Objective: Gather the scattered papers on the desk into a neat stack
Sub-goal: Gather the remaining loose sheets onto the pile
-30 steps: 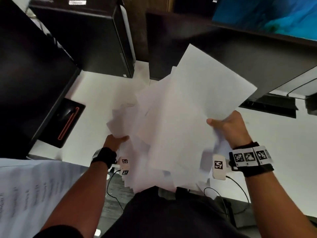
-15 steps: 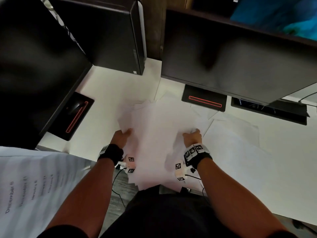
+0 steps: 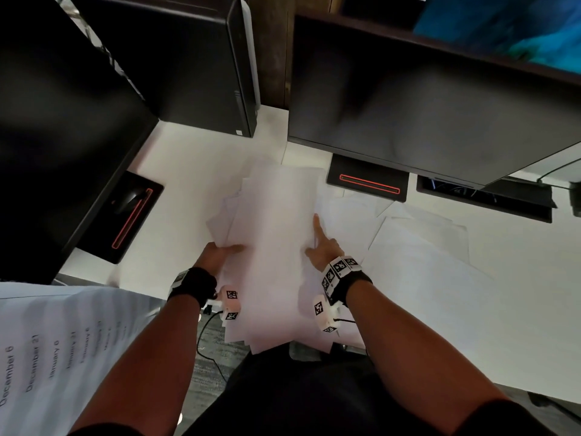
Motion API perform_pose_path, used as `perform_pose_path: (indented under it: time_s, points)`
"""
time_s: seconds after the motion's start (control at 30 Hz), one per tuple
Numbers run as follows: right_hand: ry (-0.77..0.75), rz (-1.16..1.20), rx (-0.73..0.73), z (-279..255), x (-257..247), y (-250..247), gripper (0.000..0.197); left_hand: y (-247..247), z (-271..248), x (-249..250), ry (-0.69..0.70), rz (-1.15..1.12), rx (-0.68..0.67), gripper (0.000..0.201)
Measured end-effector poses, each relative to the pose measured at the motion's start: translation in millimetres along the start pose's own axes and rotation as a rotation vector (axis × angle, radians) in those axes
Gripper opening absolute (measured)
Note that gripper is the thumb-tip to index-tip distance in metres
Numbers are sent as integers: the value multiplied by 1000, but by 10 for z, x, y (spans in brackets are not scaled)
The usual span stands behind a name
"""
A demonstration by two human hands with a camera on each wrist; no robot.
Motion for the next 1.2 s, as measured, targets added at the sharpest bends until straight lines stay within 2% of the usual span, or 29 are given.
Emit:
perform_pose_path:
  time_s: [0.1,0.2,0.27,0.33,0.37,0.43,0.5,0.6,0.7,0.83,0.93,1.0,1.07,1.2]
  points:
    - [28,20,75,-38,18,0,81,-24,51,-15,-8,-1,40,37]
    - [56,143,238,-25,42,-33,63,-28,82,-40,-20,-3,70,52]
    - [52,245,246,10,-2,-51,50,-11,51,-13,-7,0,73,45]
    - [100,290,221,48,-60,-63,42,-13,46,-15,-4,12,80,50]
    - [149,252,237,61,-84,-73,40,-8,29,0,1,20,79,55]
    - [233,101,360,60,-135,-115,38,-13,37,2,9,16,83,58]
    - [252,55,430,24,-203,-125,39,14,27,-2,5,14,89,53]
    - [341,182,256,6,-260,44,46,59,-30,27,16,28,90,36]
    - [431,322,186,-12,-286,161,51,50,-35,22,18,14,84,41]
    - [286,485,148,45,-306,170,56,60,-53,29,21,15,77,32]
    - [172,590,177,55,-295,150,49,30,-28,2,14,38,87,49]
    - [119,559,148,46,-292,147,38,6,-29,6,1,60,104,64]
    - [91,442,140,6,-264,91,31,13,-34,15,-7,50,108,59]
    - [105,193,137,-93,-117,-35,50,47,-83,57,-24,64,108,45]
Point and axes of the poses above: each hand's wrist, its own z-axis towards the middle knuckle, its own y-axis out of the palm, x = y × z, the point moved 3 cm from there along z, towards the middle knuckle, and after that the axes turned 1 degree about -z, right-handed, at the moved point
